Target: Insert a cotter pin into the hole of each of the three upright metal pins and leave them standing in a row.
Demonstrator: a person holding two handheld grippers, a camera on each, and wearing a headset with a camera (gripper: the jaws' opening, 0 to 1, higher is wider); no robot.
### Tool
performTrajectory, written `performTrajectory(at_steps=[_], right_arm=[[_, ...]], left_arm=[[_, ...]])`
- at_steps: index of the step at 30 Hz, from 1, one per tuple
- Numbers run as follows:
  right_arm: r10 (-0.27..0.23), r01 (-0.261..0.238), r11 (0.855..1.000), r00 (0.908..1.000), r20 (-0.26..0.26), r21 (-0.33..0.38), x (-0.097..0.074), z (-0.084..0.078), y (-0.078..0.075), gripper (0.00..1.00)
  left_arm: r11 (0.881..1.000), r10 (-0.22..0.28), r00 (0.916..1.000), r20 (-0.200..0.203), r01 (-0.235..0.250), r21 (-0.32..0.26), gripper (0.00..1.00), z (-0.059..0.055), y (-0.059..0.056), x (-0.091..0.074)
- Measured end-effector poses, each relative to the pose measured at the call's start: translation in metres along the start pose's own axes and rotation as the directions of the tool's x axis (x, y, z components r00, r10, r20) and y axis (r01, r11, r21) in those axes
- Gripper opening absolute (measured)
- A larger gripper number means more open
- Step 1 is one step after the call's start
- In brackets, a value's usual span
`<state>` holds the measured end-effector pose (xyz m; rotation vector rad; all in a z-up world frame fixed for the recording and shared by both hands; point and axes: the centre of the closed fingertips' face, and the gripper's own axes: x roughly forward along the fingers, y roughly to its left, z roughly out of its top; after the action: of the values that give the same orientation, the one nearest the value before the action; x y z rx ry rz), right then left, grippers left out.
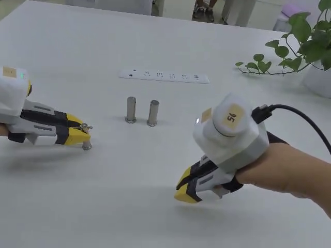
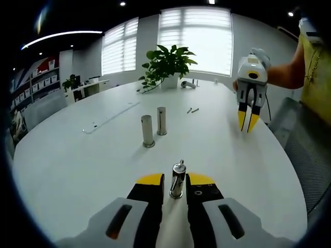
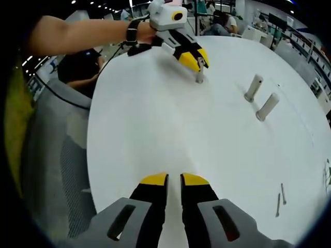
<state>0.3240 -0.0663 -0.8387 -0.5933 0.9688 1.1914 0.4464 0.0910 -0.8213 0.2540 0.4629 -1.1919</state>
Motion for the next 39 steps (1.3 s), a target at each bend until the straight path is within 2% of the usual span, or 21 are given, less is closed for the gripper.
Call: performTrajectory(at_steps=[5,10,15,17,18,19,22,26,29,33,37,39], right_arm=[[0.000,0.000,1.000,1.0000,-0.001,0.001,0.000,0.000,0.000,0.11],[0.000,0.000,1.000,1.0000,0.001,-0.001,0.000,0.001,0.000,0.11],[-0.003,0.003,1.000,1.0000,0.004,-0.002,-0.002,0.000,-0.002,0.11],[-0.010,0.010,1.000,0.9999,0.014,-0.005,-0.003,0.002,-0.003,0.11],[-0.011,0.011,1.000,0.9998,0.019,-0.004,-0.005,0.003,-0.004,0.12],[-0.014,0.015,1.000,0.9996,0.023,-0.005,-0.006,0.003,-0.005,0.12],[-0.025,0.025,1.000,0.9990,0.038,-0.003,-0.011,0.005,-0.009,0.12],[-0.038,0.039,0.999,0.9975,0.059,-0.002,-0.016,0.008,-0.012,0.15],[-0.050,0.050,0.999,0.9959,0.075,-0.003,-0.020,0.009,-0.013,0.16],[-0.058,0.058,0.998,0.9938,0.095,0.001,-0.024,0.010,-0.017,0.18],[-0.073,0.073,0.997,0.9911,0.111,0.004,-0.028,0.011,-0.026,0.21],[-0.083,0.083,0.996,0.9879,0.131,0.006,-0.033,0.015,-0.033,0.22]], left_arm=[[1.000,0.003,1.0000,0.007,-0.003,-0.004,0.20,0.002,0.000,-0.003],[1.000,0.016,0.9998,0.008,-0.016,-0.018,0.30,0.004,0.001,-0.005],[0.999,0.038,0.9990,0.022,-0.037,-0.023,0.38,0.014,-0.002,-0.012],[0.997,0.060,0.9976,0.034,-0.058,-0.045,0.43,0.021,-0.004,-0.017],[0.994,0.088,0.9954,0.038,-0.085,-0.066,0.49,0.025,-0.004,-0.020],[0.995,0.087,0.9954,0.042,-0.084,-0.058,0.52,0.027,-0.007,-0.021],[0.990,0.124,0.9913,0.043,-0.121,-0.068,0.60,0.035,-0.016,-0.030],[0.983,0.169,0.9805,0.101,-0.159,-0.094,0.66,0.053,-0.028,-0.044],[0.976,0.203,0.9713,0.124,-0.190,-0.108,0.69,0.063,-0.037,-0.053],[0.969,0.230,0.9565,0.179,-0.209,-0.130,0.73,0.081,-0.059,-0.064],[0.967,0.242,0.9484,0.205,-0.218,-0.133,0.75,0.097,-0.083,-0.068],[0.968,0.239,0.9443,0.226,-0.213,-0.132,0.75,0.105,-0.100,-0.068]])
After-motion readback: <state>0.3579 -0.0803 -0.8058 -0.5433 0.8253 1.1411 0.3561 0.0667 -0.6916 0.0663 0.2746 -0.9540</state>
